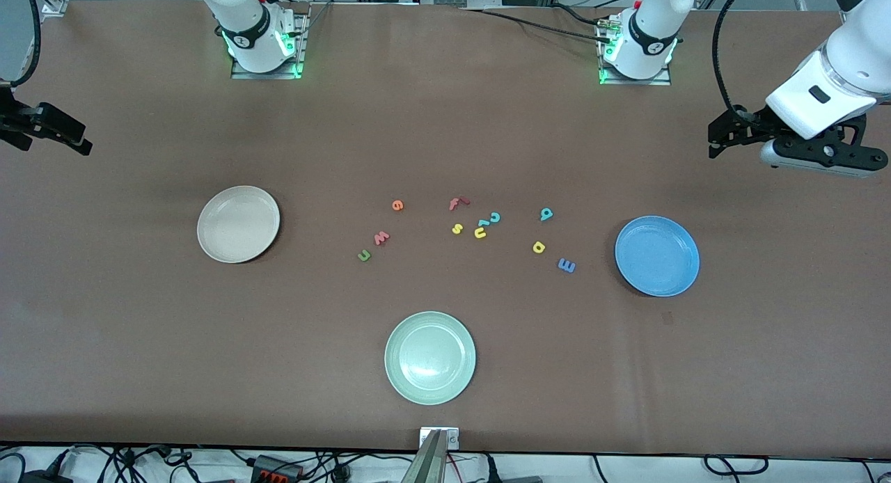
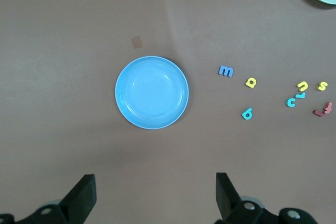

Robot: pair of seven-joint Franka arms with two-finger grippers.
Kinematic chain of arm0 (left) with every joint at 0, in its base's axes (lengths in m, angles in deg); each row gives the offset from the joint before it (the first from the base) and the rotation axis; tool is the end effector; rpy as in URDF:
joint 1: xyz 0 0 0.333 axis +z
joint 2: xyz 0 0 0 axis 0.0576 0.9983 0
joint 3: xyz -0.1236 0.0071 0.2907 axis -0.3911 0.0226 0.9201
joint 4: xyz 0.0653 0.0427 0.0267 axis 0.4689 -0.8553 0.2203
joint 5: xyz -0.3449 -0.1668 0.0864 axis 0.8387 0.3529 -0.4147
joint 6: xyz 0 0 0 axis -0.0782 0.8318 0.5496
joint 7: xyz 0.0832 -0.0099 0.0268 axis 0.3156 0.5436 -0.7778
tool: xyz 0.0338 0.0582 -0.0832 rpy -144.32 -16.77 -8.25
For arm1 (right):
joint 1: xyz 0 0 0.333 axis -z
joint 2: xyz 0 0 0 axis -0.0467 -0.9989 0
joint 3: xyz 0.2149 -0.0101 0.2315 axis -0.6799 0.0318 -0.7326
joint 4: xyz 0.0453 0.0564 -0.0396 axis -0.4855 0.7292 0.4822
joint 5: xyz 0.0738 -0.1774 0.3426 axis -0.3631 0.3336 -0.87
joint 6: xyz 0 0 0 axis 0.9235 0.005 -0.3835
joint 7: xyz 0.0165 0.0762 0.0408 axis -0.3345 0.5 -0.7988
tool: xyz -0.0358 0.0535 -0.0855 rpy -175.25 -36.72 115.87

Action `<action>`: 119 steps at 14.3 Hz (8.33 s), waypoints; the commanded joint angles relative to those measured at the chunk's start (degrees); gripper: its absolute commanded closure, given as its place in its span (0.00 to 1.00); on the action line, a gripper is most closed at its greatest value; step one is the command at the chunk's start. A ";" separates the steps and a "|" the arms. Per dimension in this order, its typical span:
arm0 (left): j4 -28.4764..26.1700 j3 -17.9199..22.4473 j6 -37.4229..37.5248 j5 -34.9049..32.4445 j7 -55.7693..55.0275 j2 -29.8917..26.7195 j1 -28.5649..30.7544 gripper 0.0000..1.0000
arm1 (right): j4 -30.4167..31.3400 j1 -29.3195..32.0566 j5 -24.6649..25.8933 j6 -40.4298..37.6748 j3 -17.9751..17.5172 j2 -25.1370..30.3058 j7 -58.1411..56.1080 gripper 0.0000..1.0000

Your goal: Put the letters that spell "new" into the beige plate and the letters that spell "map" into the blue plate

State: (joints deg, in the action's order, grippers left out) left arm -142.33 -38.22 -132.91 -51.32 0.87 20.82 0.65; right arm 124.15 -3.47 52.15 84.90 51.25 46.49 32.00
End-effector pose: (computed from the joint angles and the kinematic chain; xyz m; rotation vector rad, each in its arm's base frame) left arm 0.5427 -0.0637 0.5951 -3.1257 0.2524 0.0150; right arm 0.5393 -0.0542 0.6038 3.1245 -0.1082 0.0356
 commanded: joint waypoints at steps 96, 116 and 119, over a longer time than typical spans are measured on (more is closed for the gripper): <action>-11.66 -0.66 -33.26 -6.97 -8.48 32.04 4.15 0.51 | 10.66 -16.96 -3.64 22.38 5.02 -32.08 -1.45 0.00; -6.64 -15.42 -43.72 -4.94 -65.95 38.55 -3.32 0.25 | 4.75 -48.51 -10.41 35.18 4.50 -39.88 29.28 0.04; -6.64 -15.42 -44.33 -4.86 -66.74 39.69 -3.75 0.33 | 5.02 -49.83 -10.41 38.27 4.50 -41.03 37.64 0.10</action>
State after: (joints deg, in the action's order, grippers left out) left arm -149.14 -53.42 -176.59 -56.89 -64.66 60.21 -2.93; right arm 128.65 -52.02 42.53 121.58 55.10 5.76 64.96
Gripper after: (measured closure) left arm 0.256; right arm 0.062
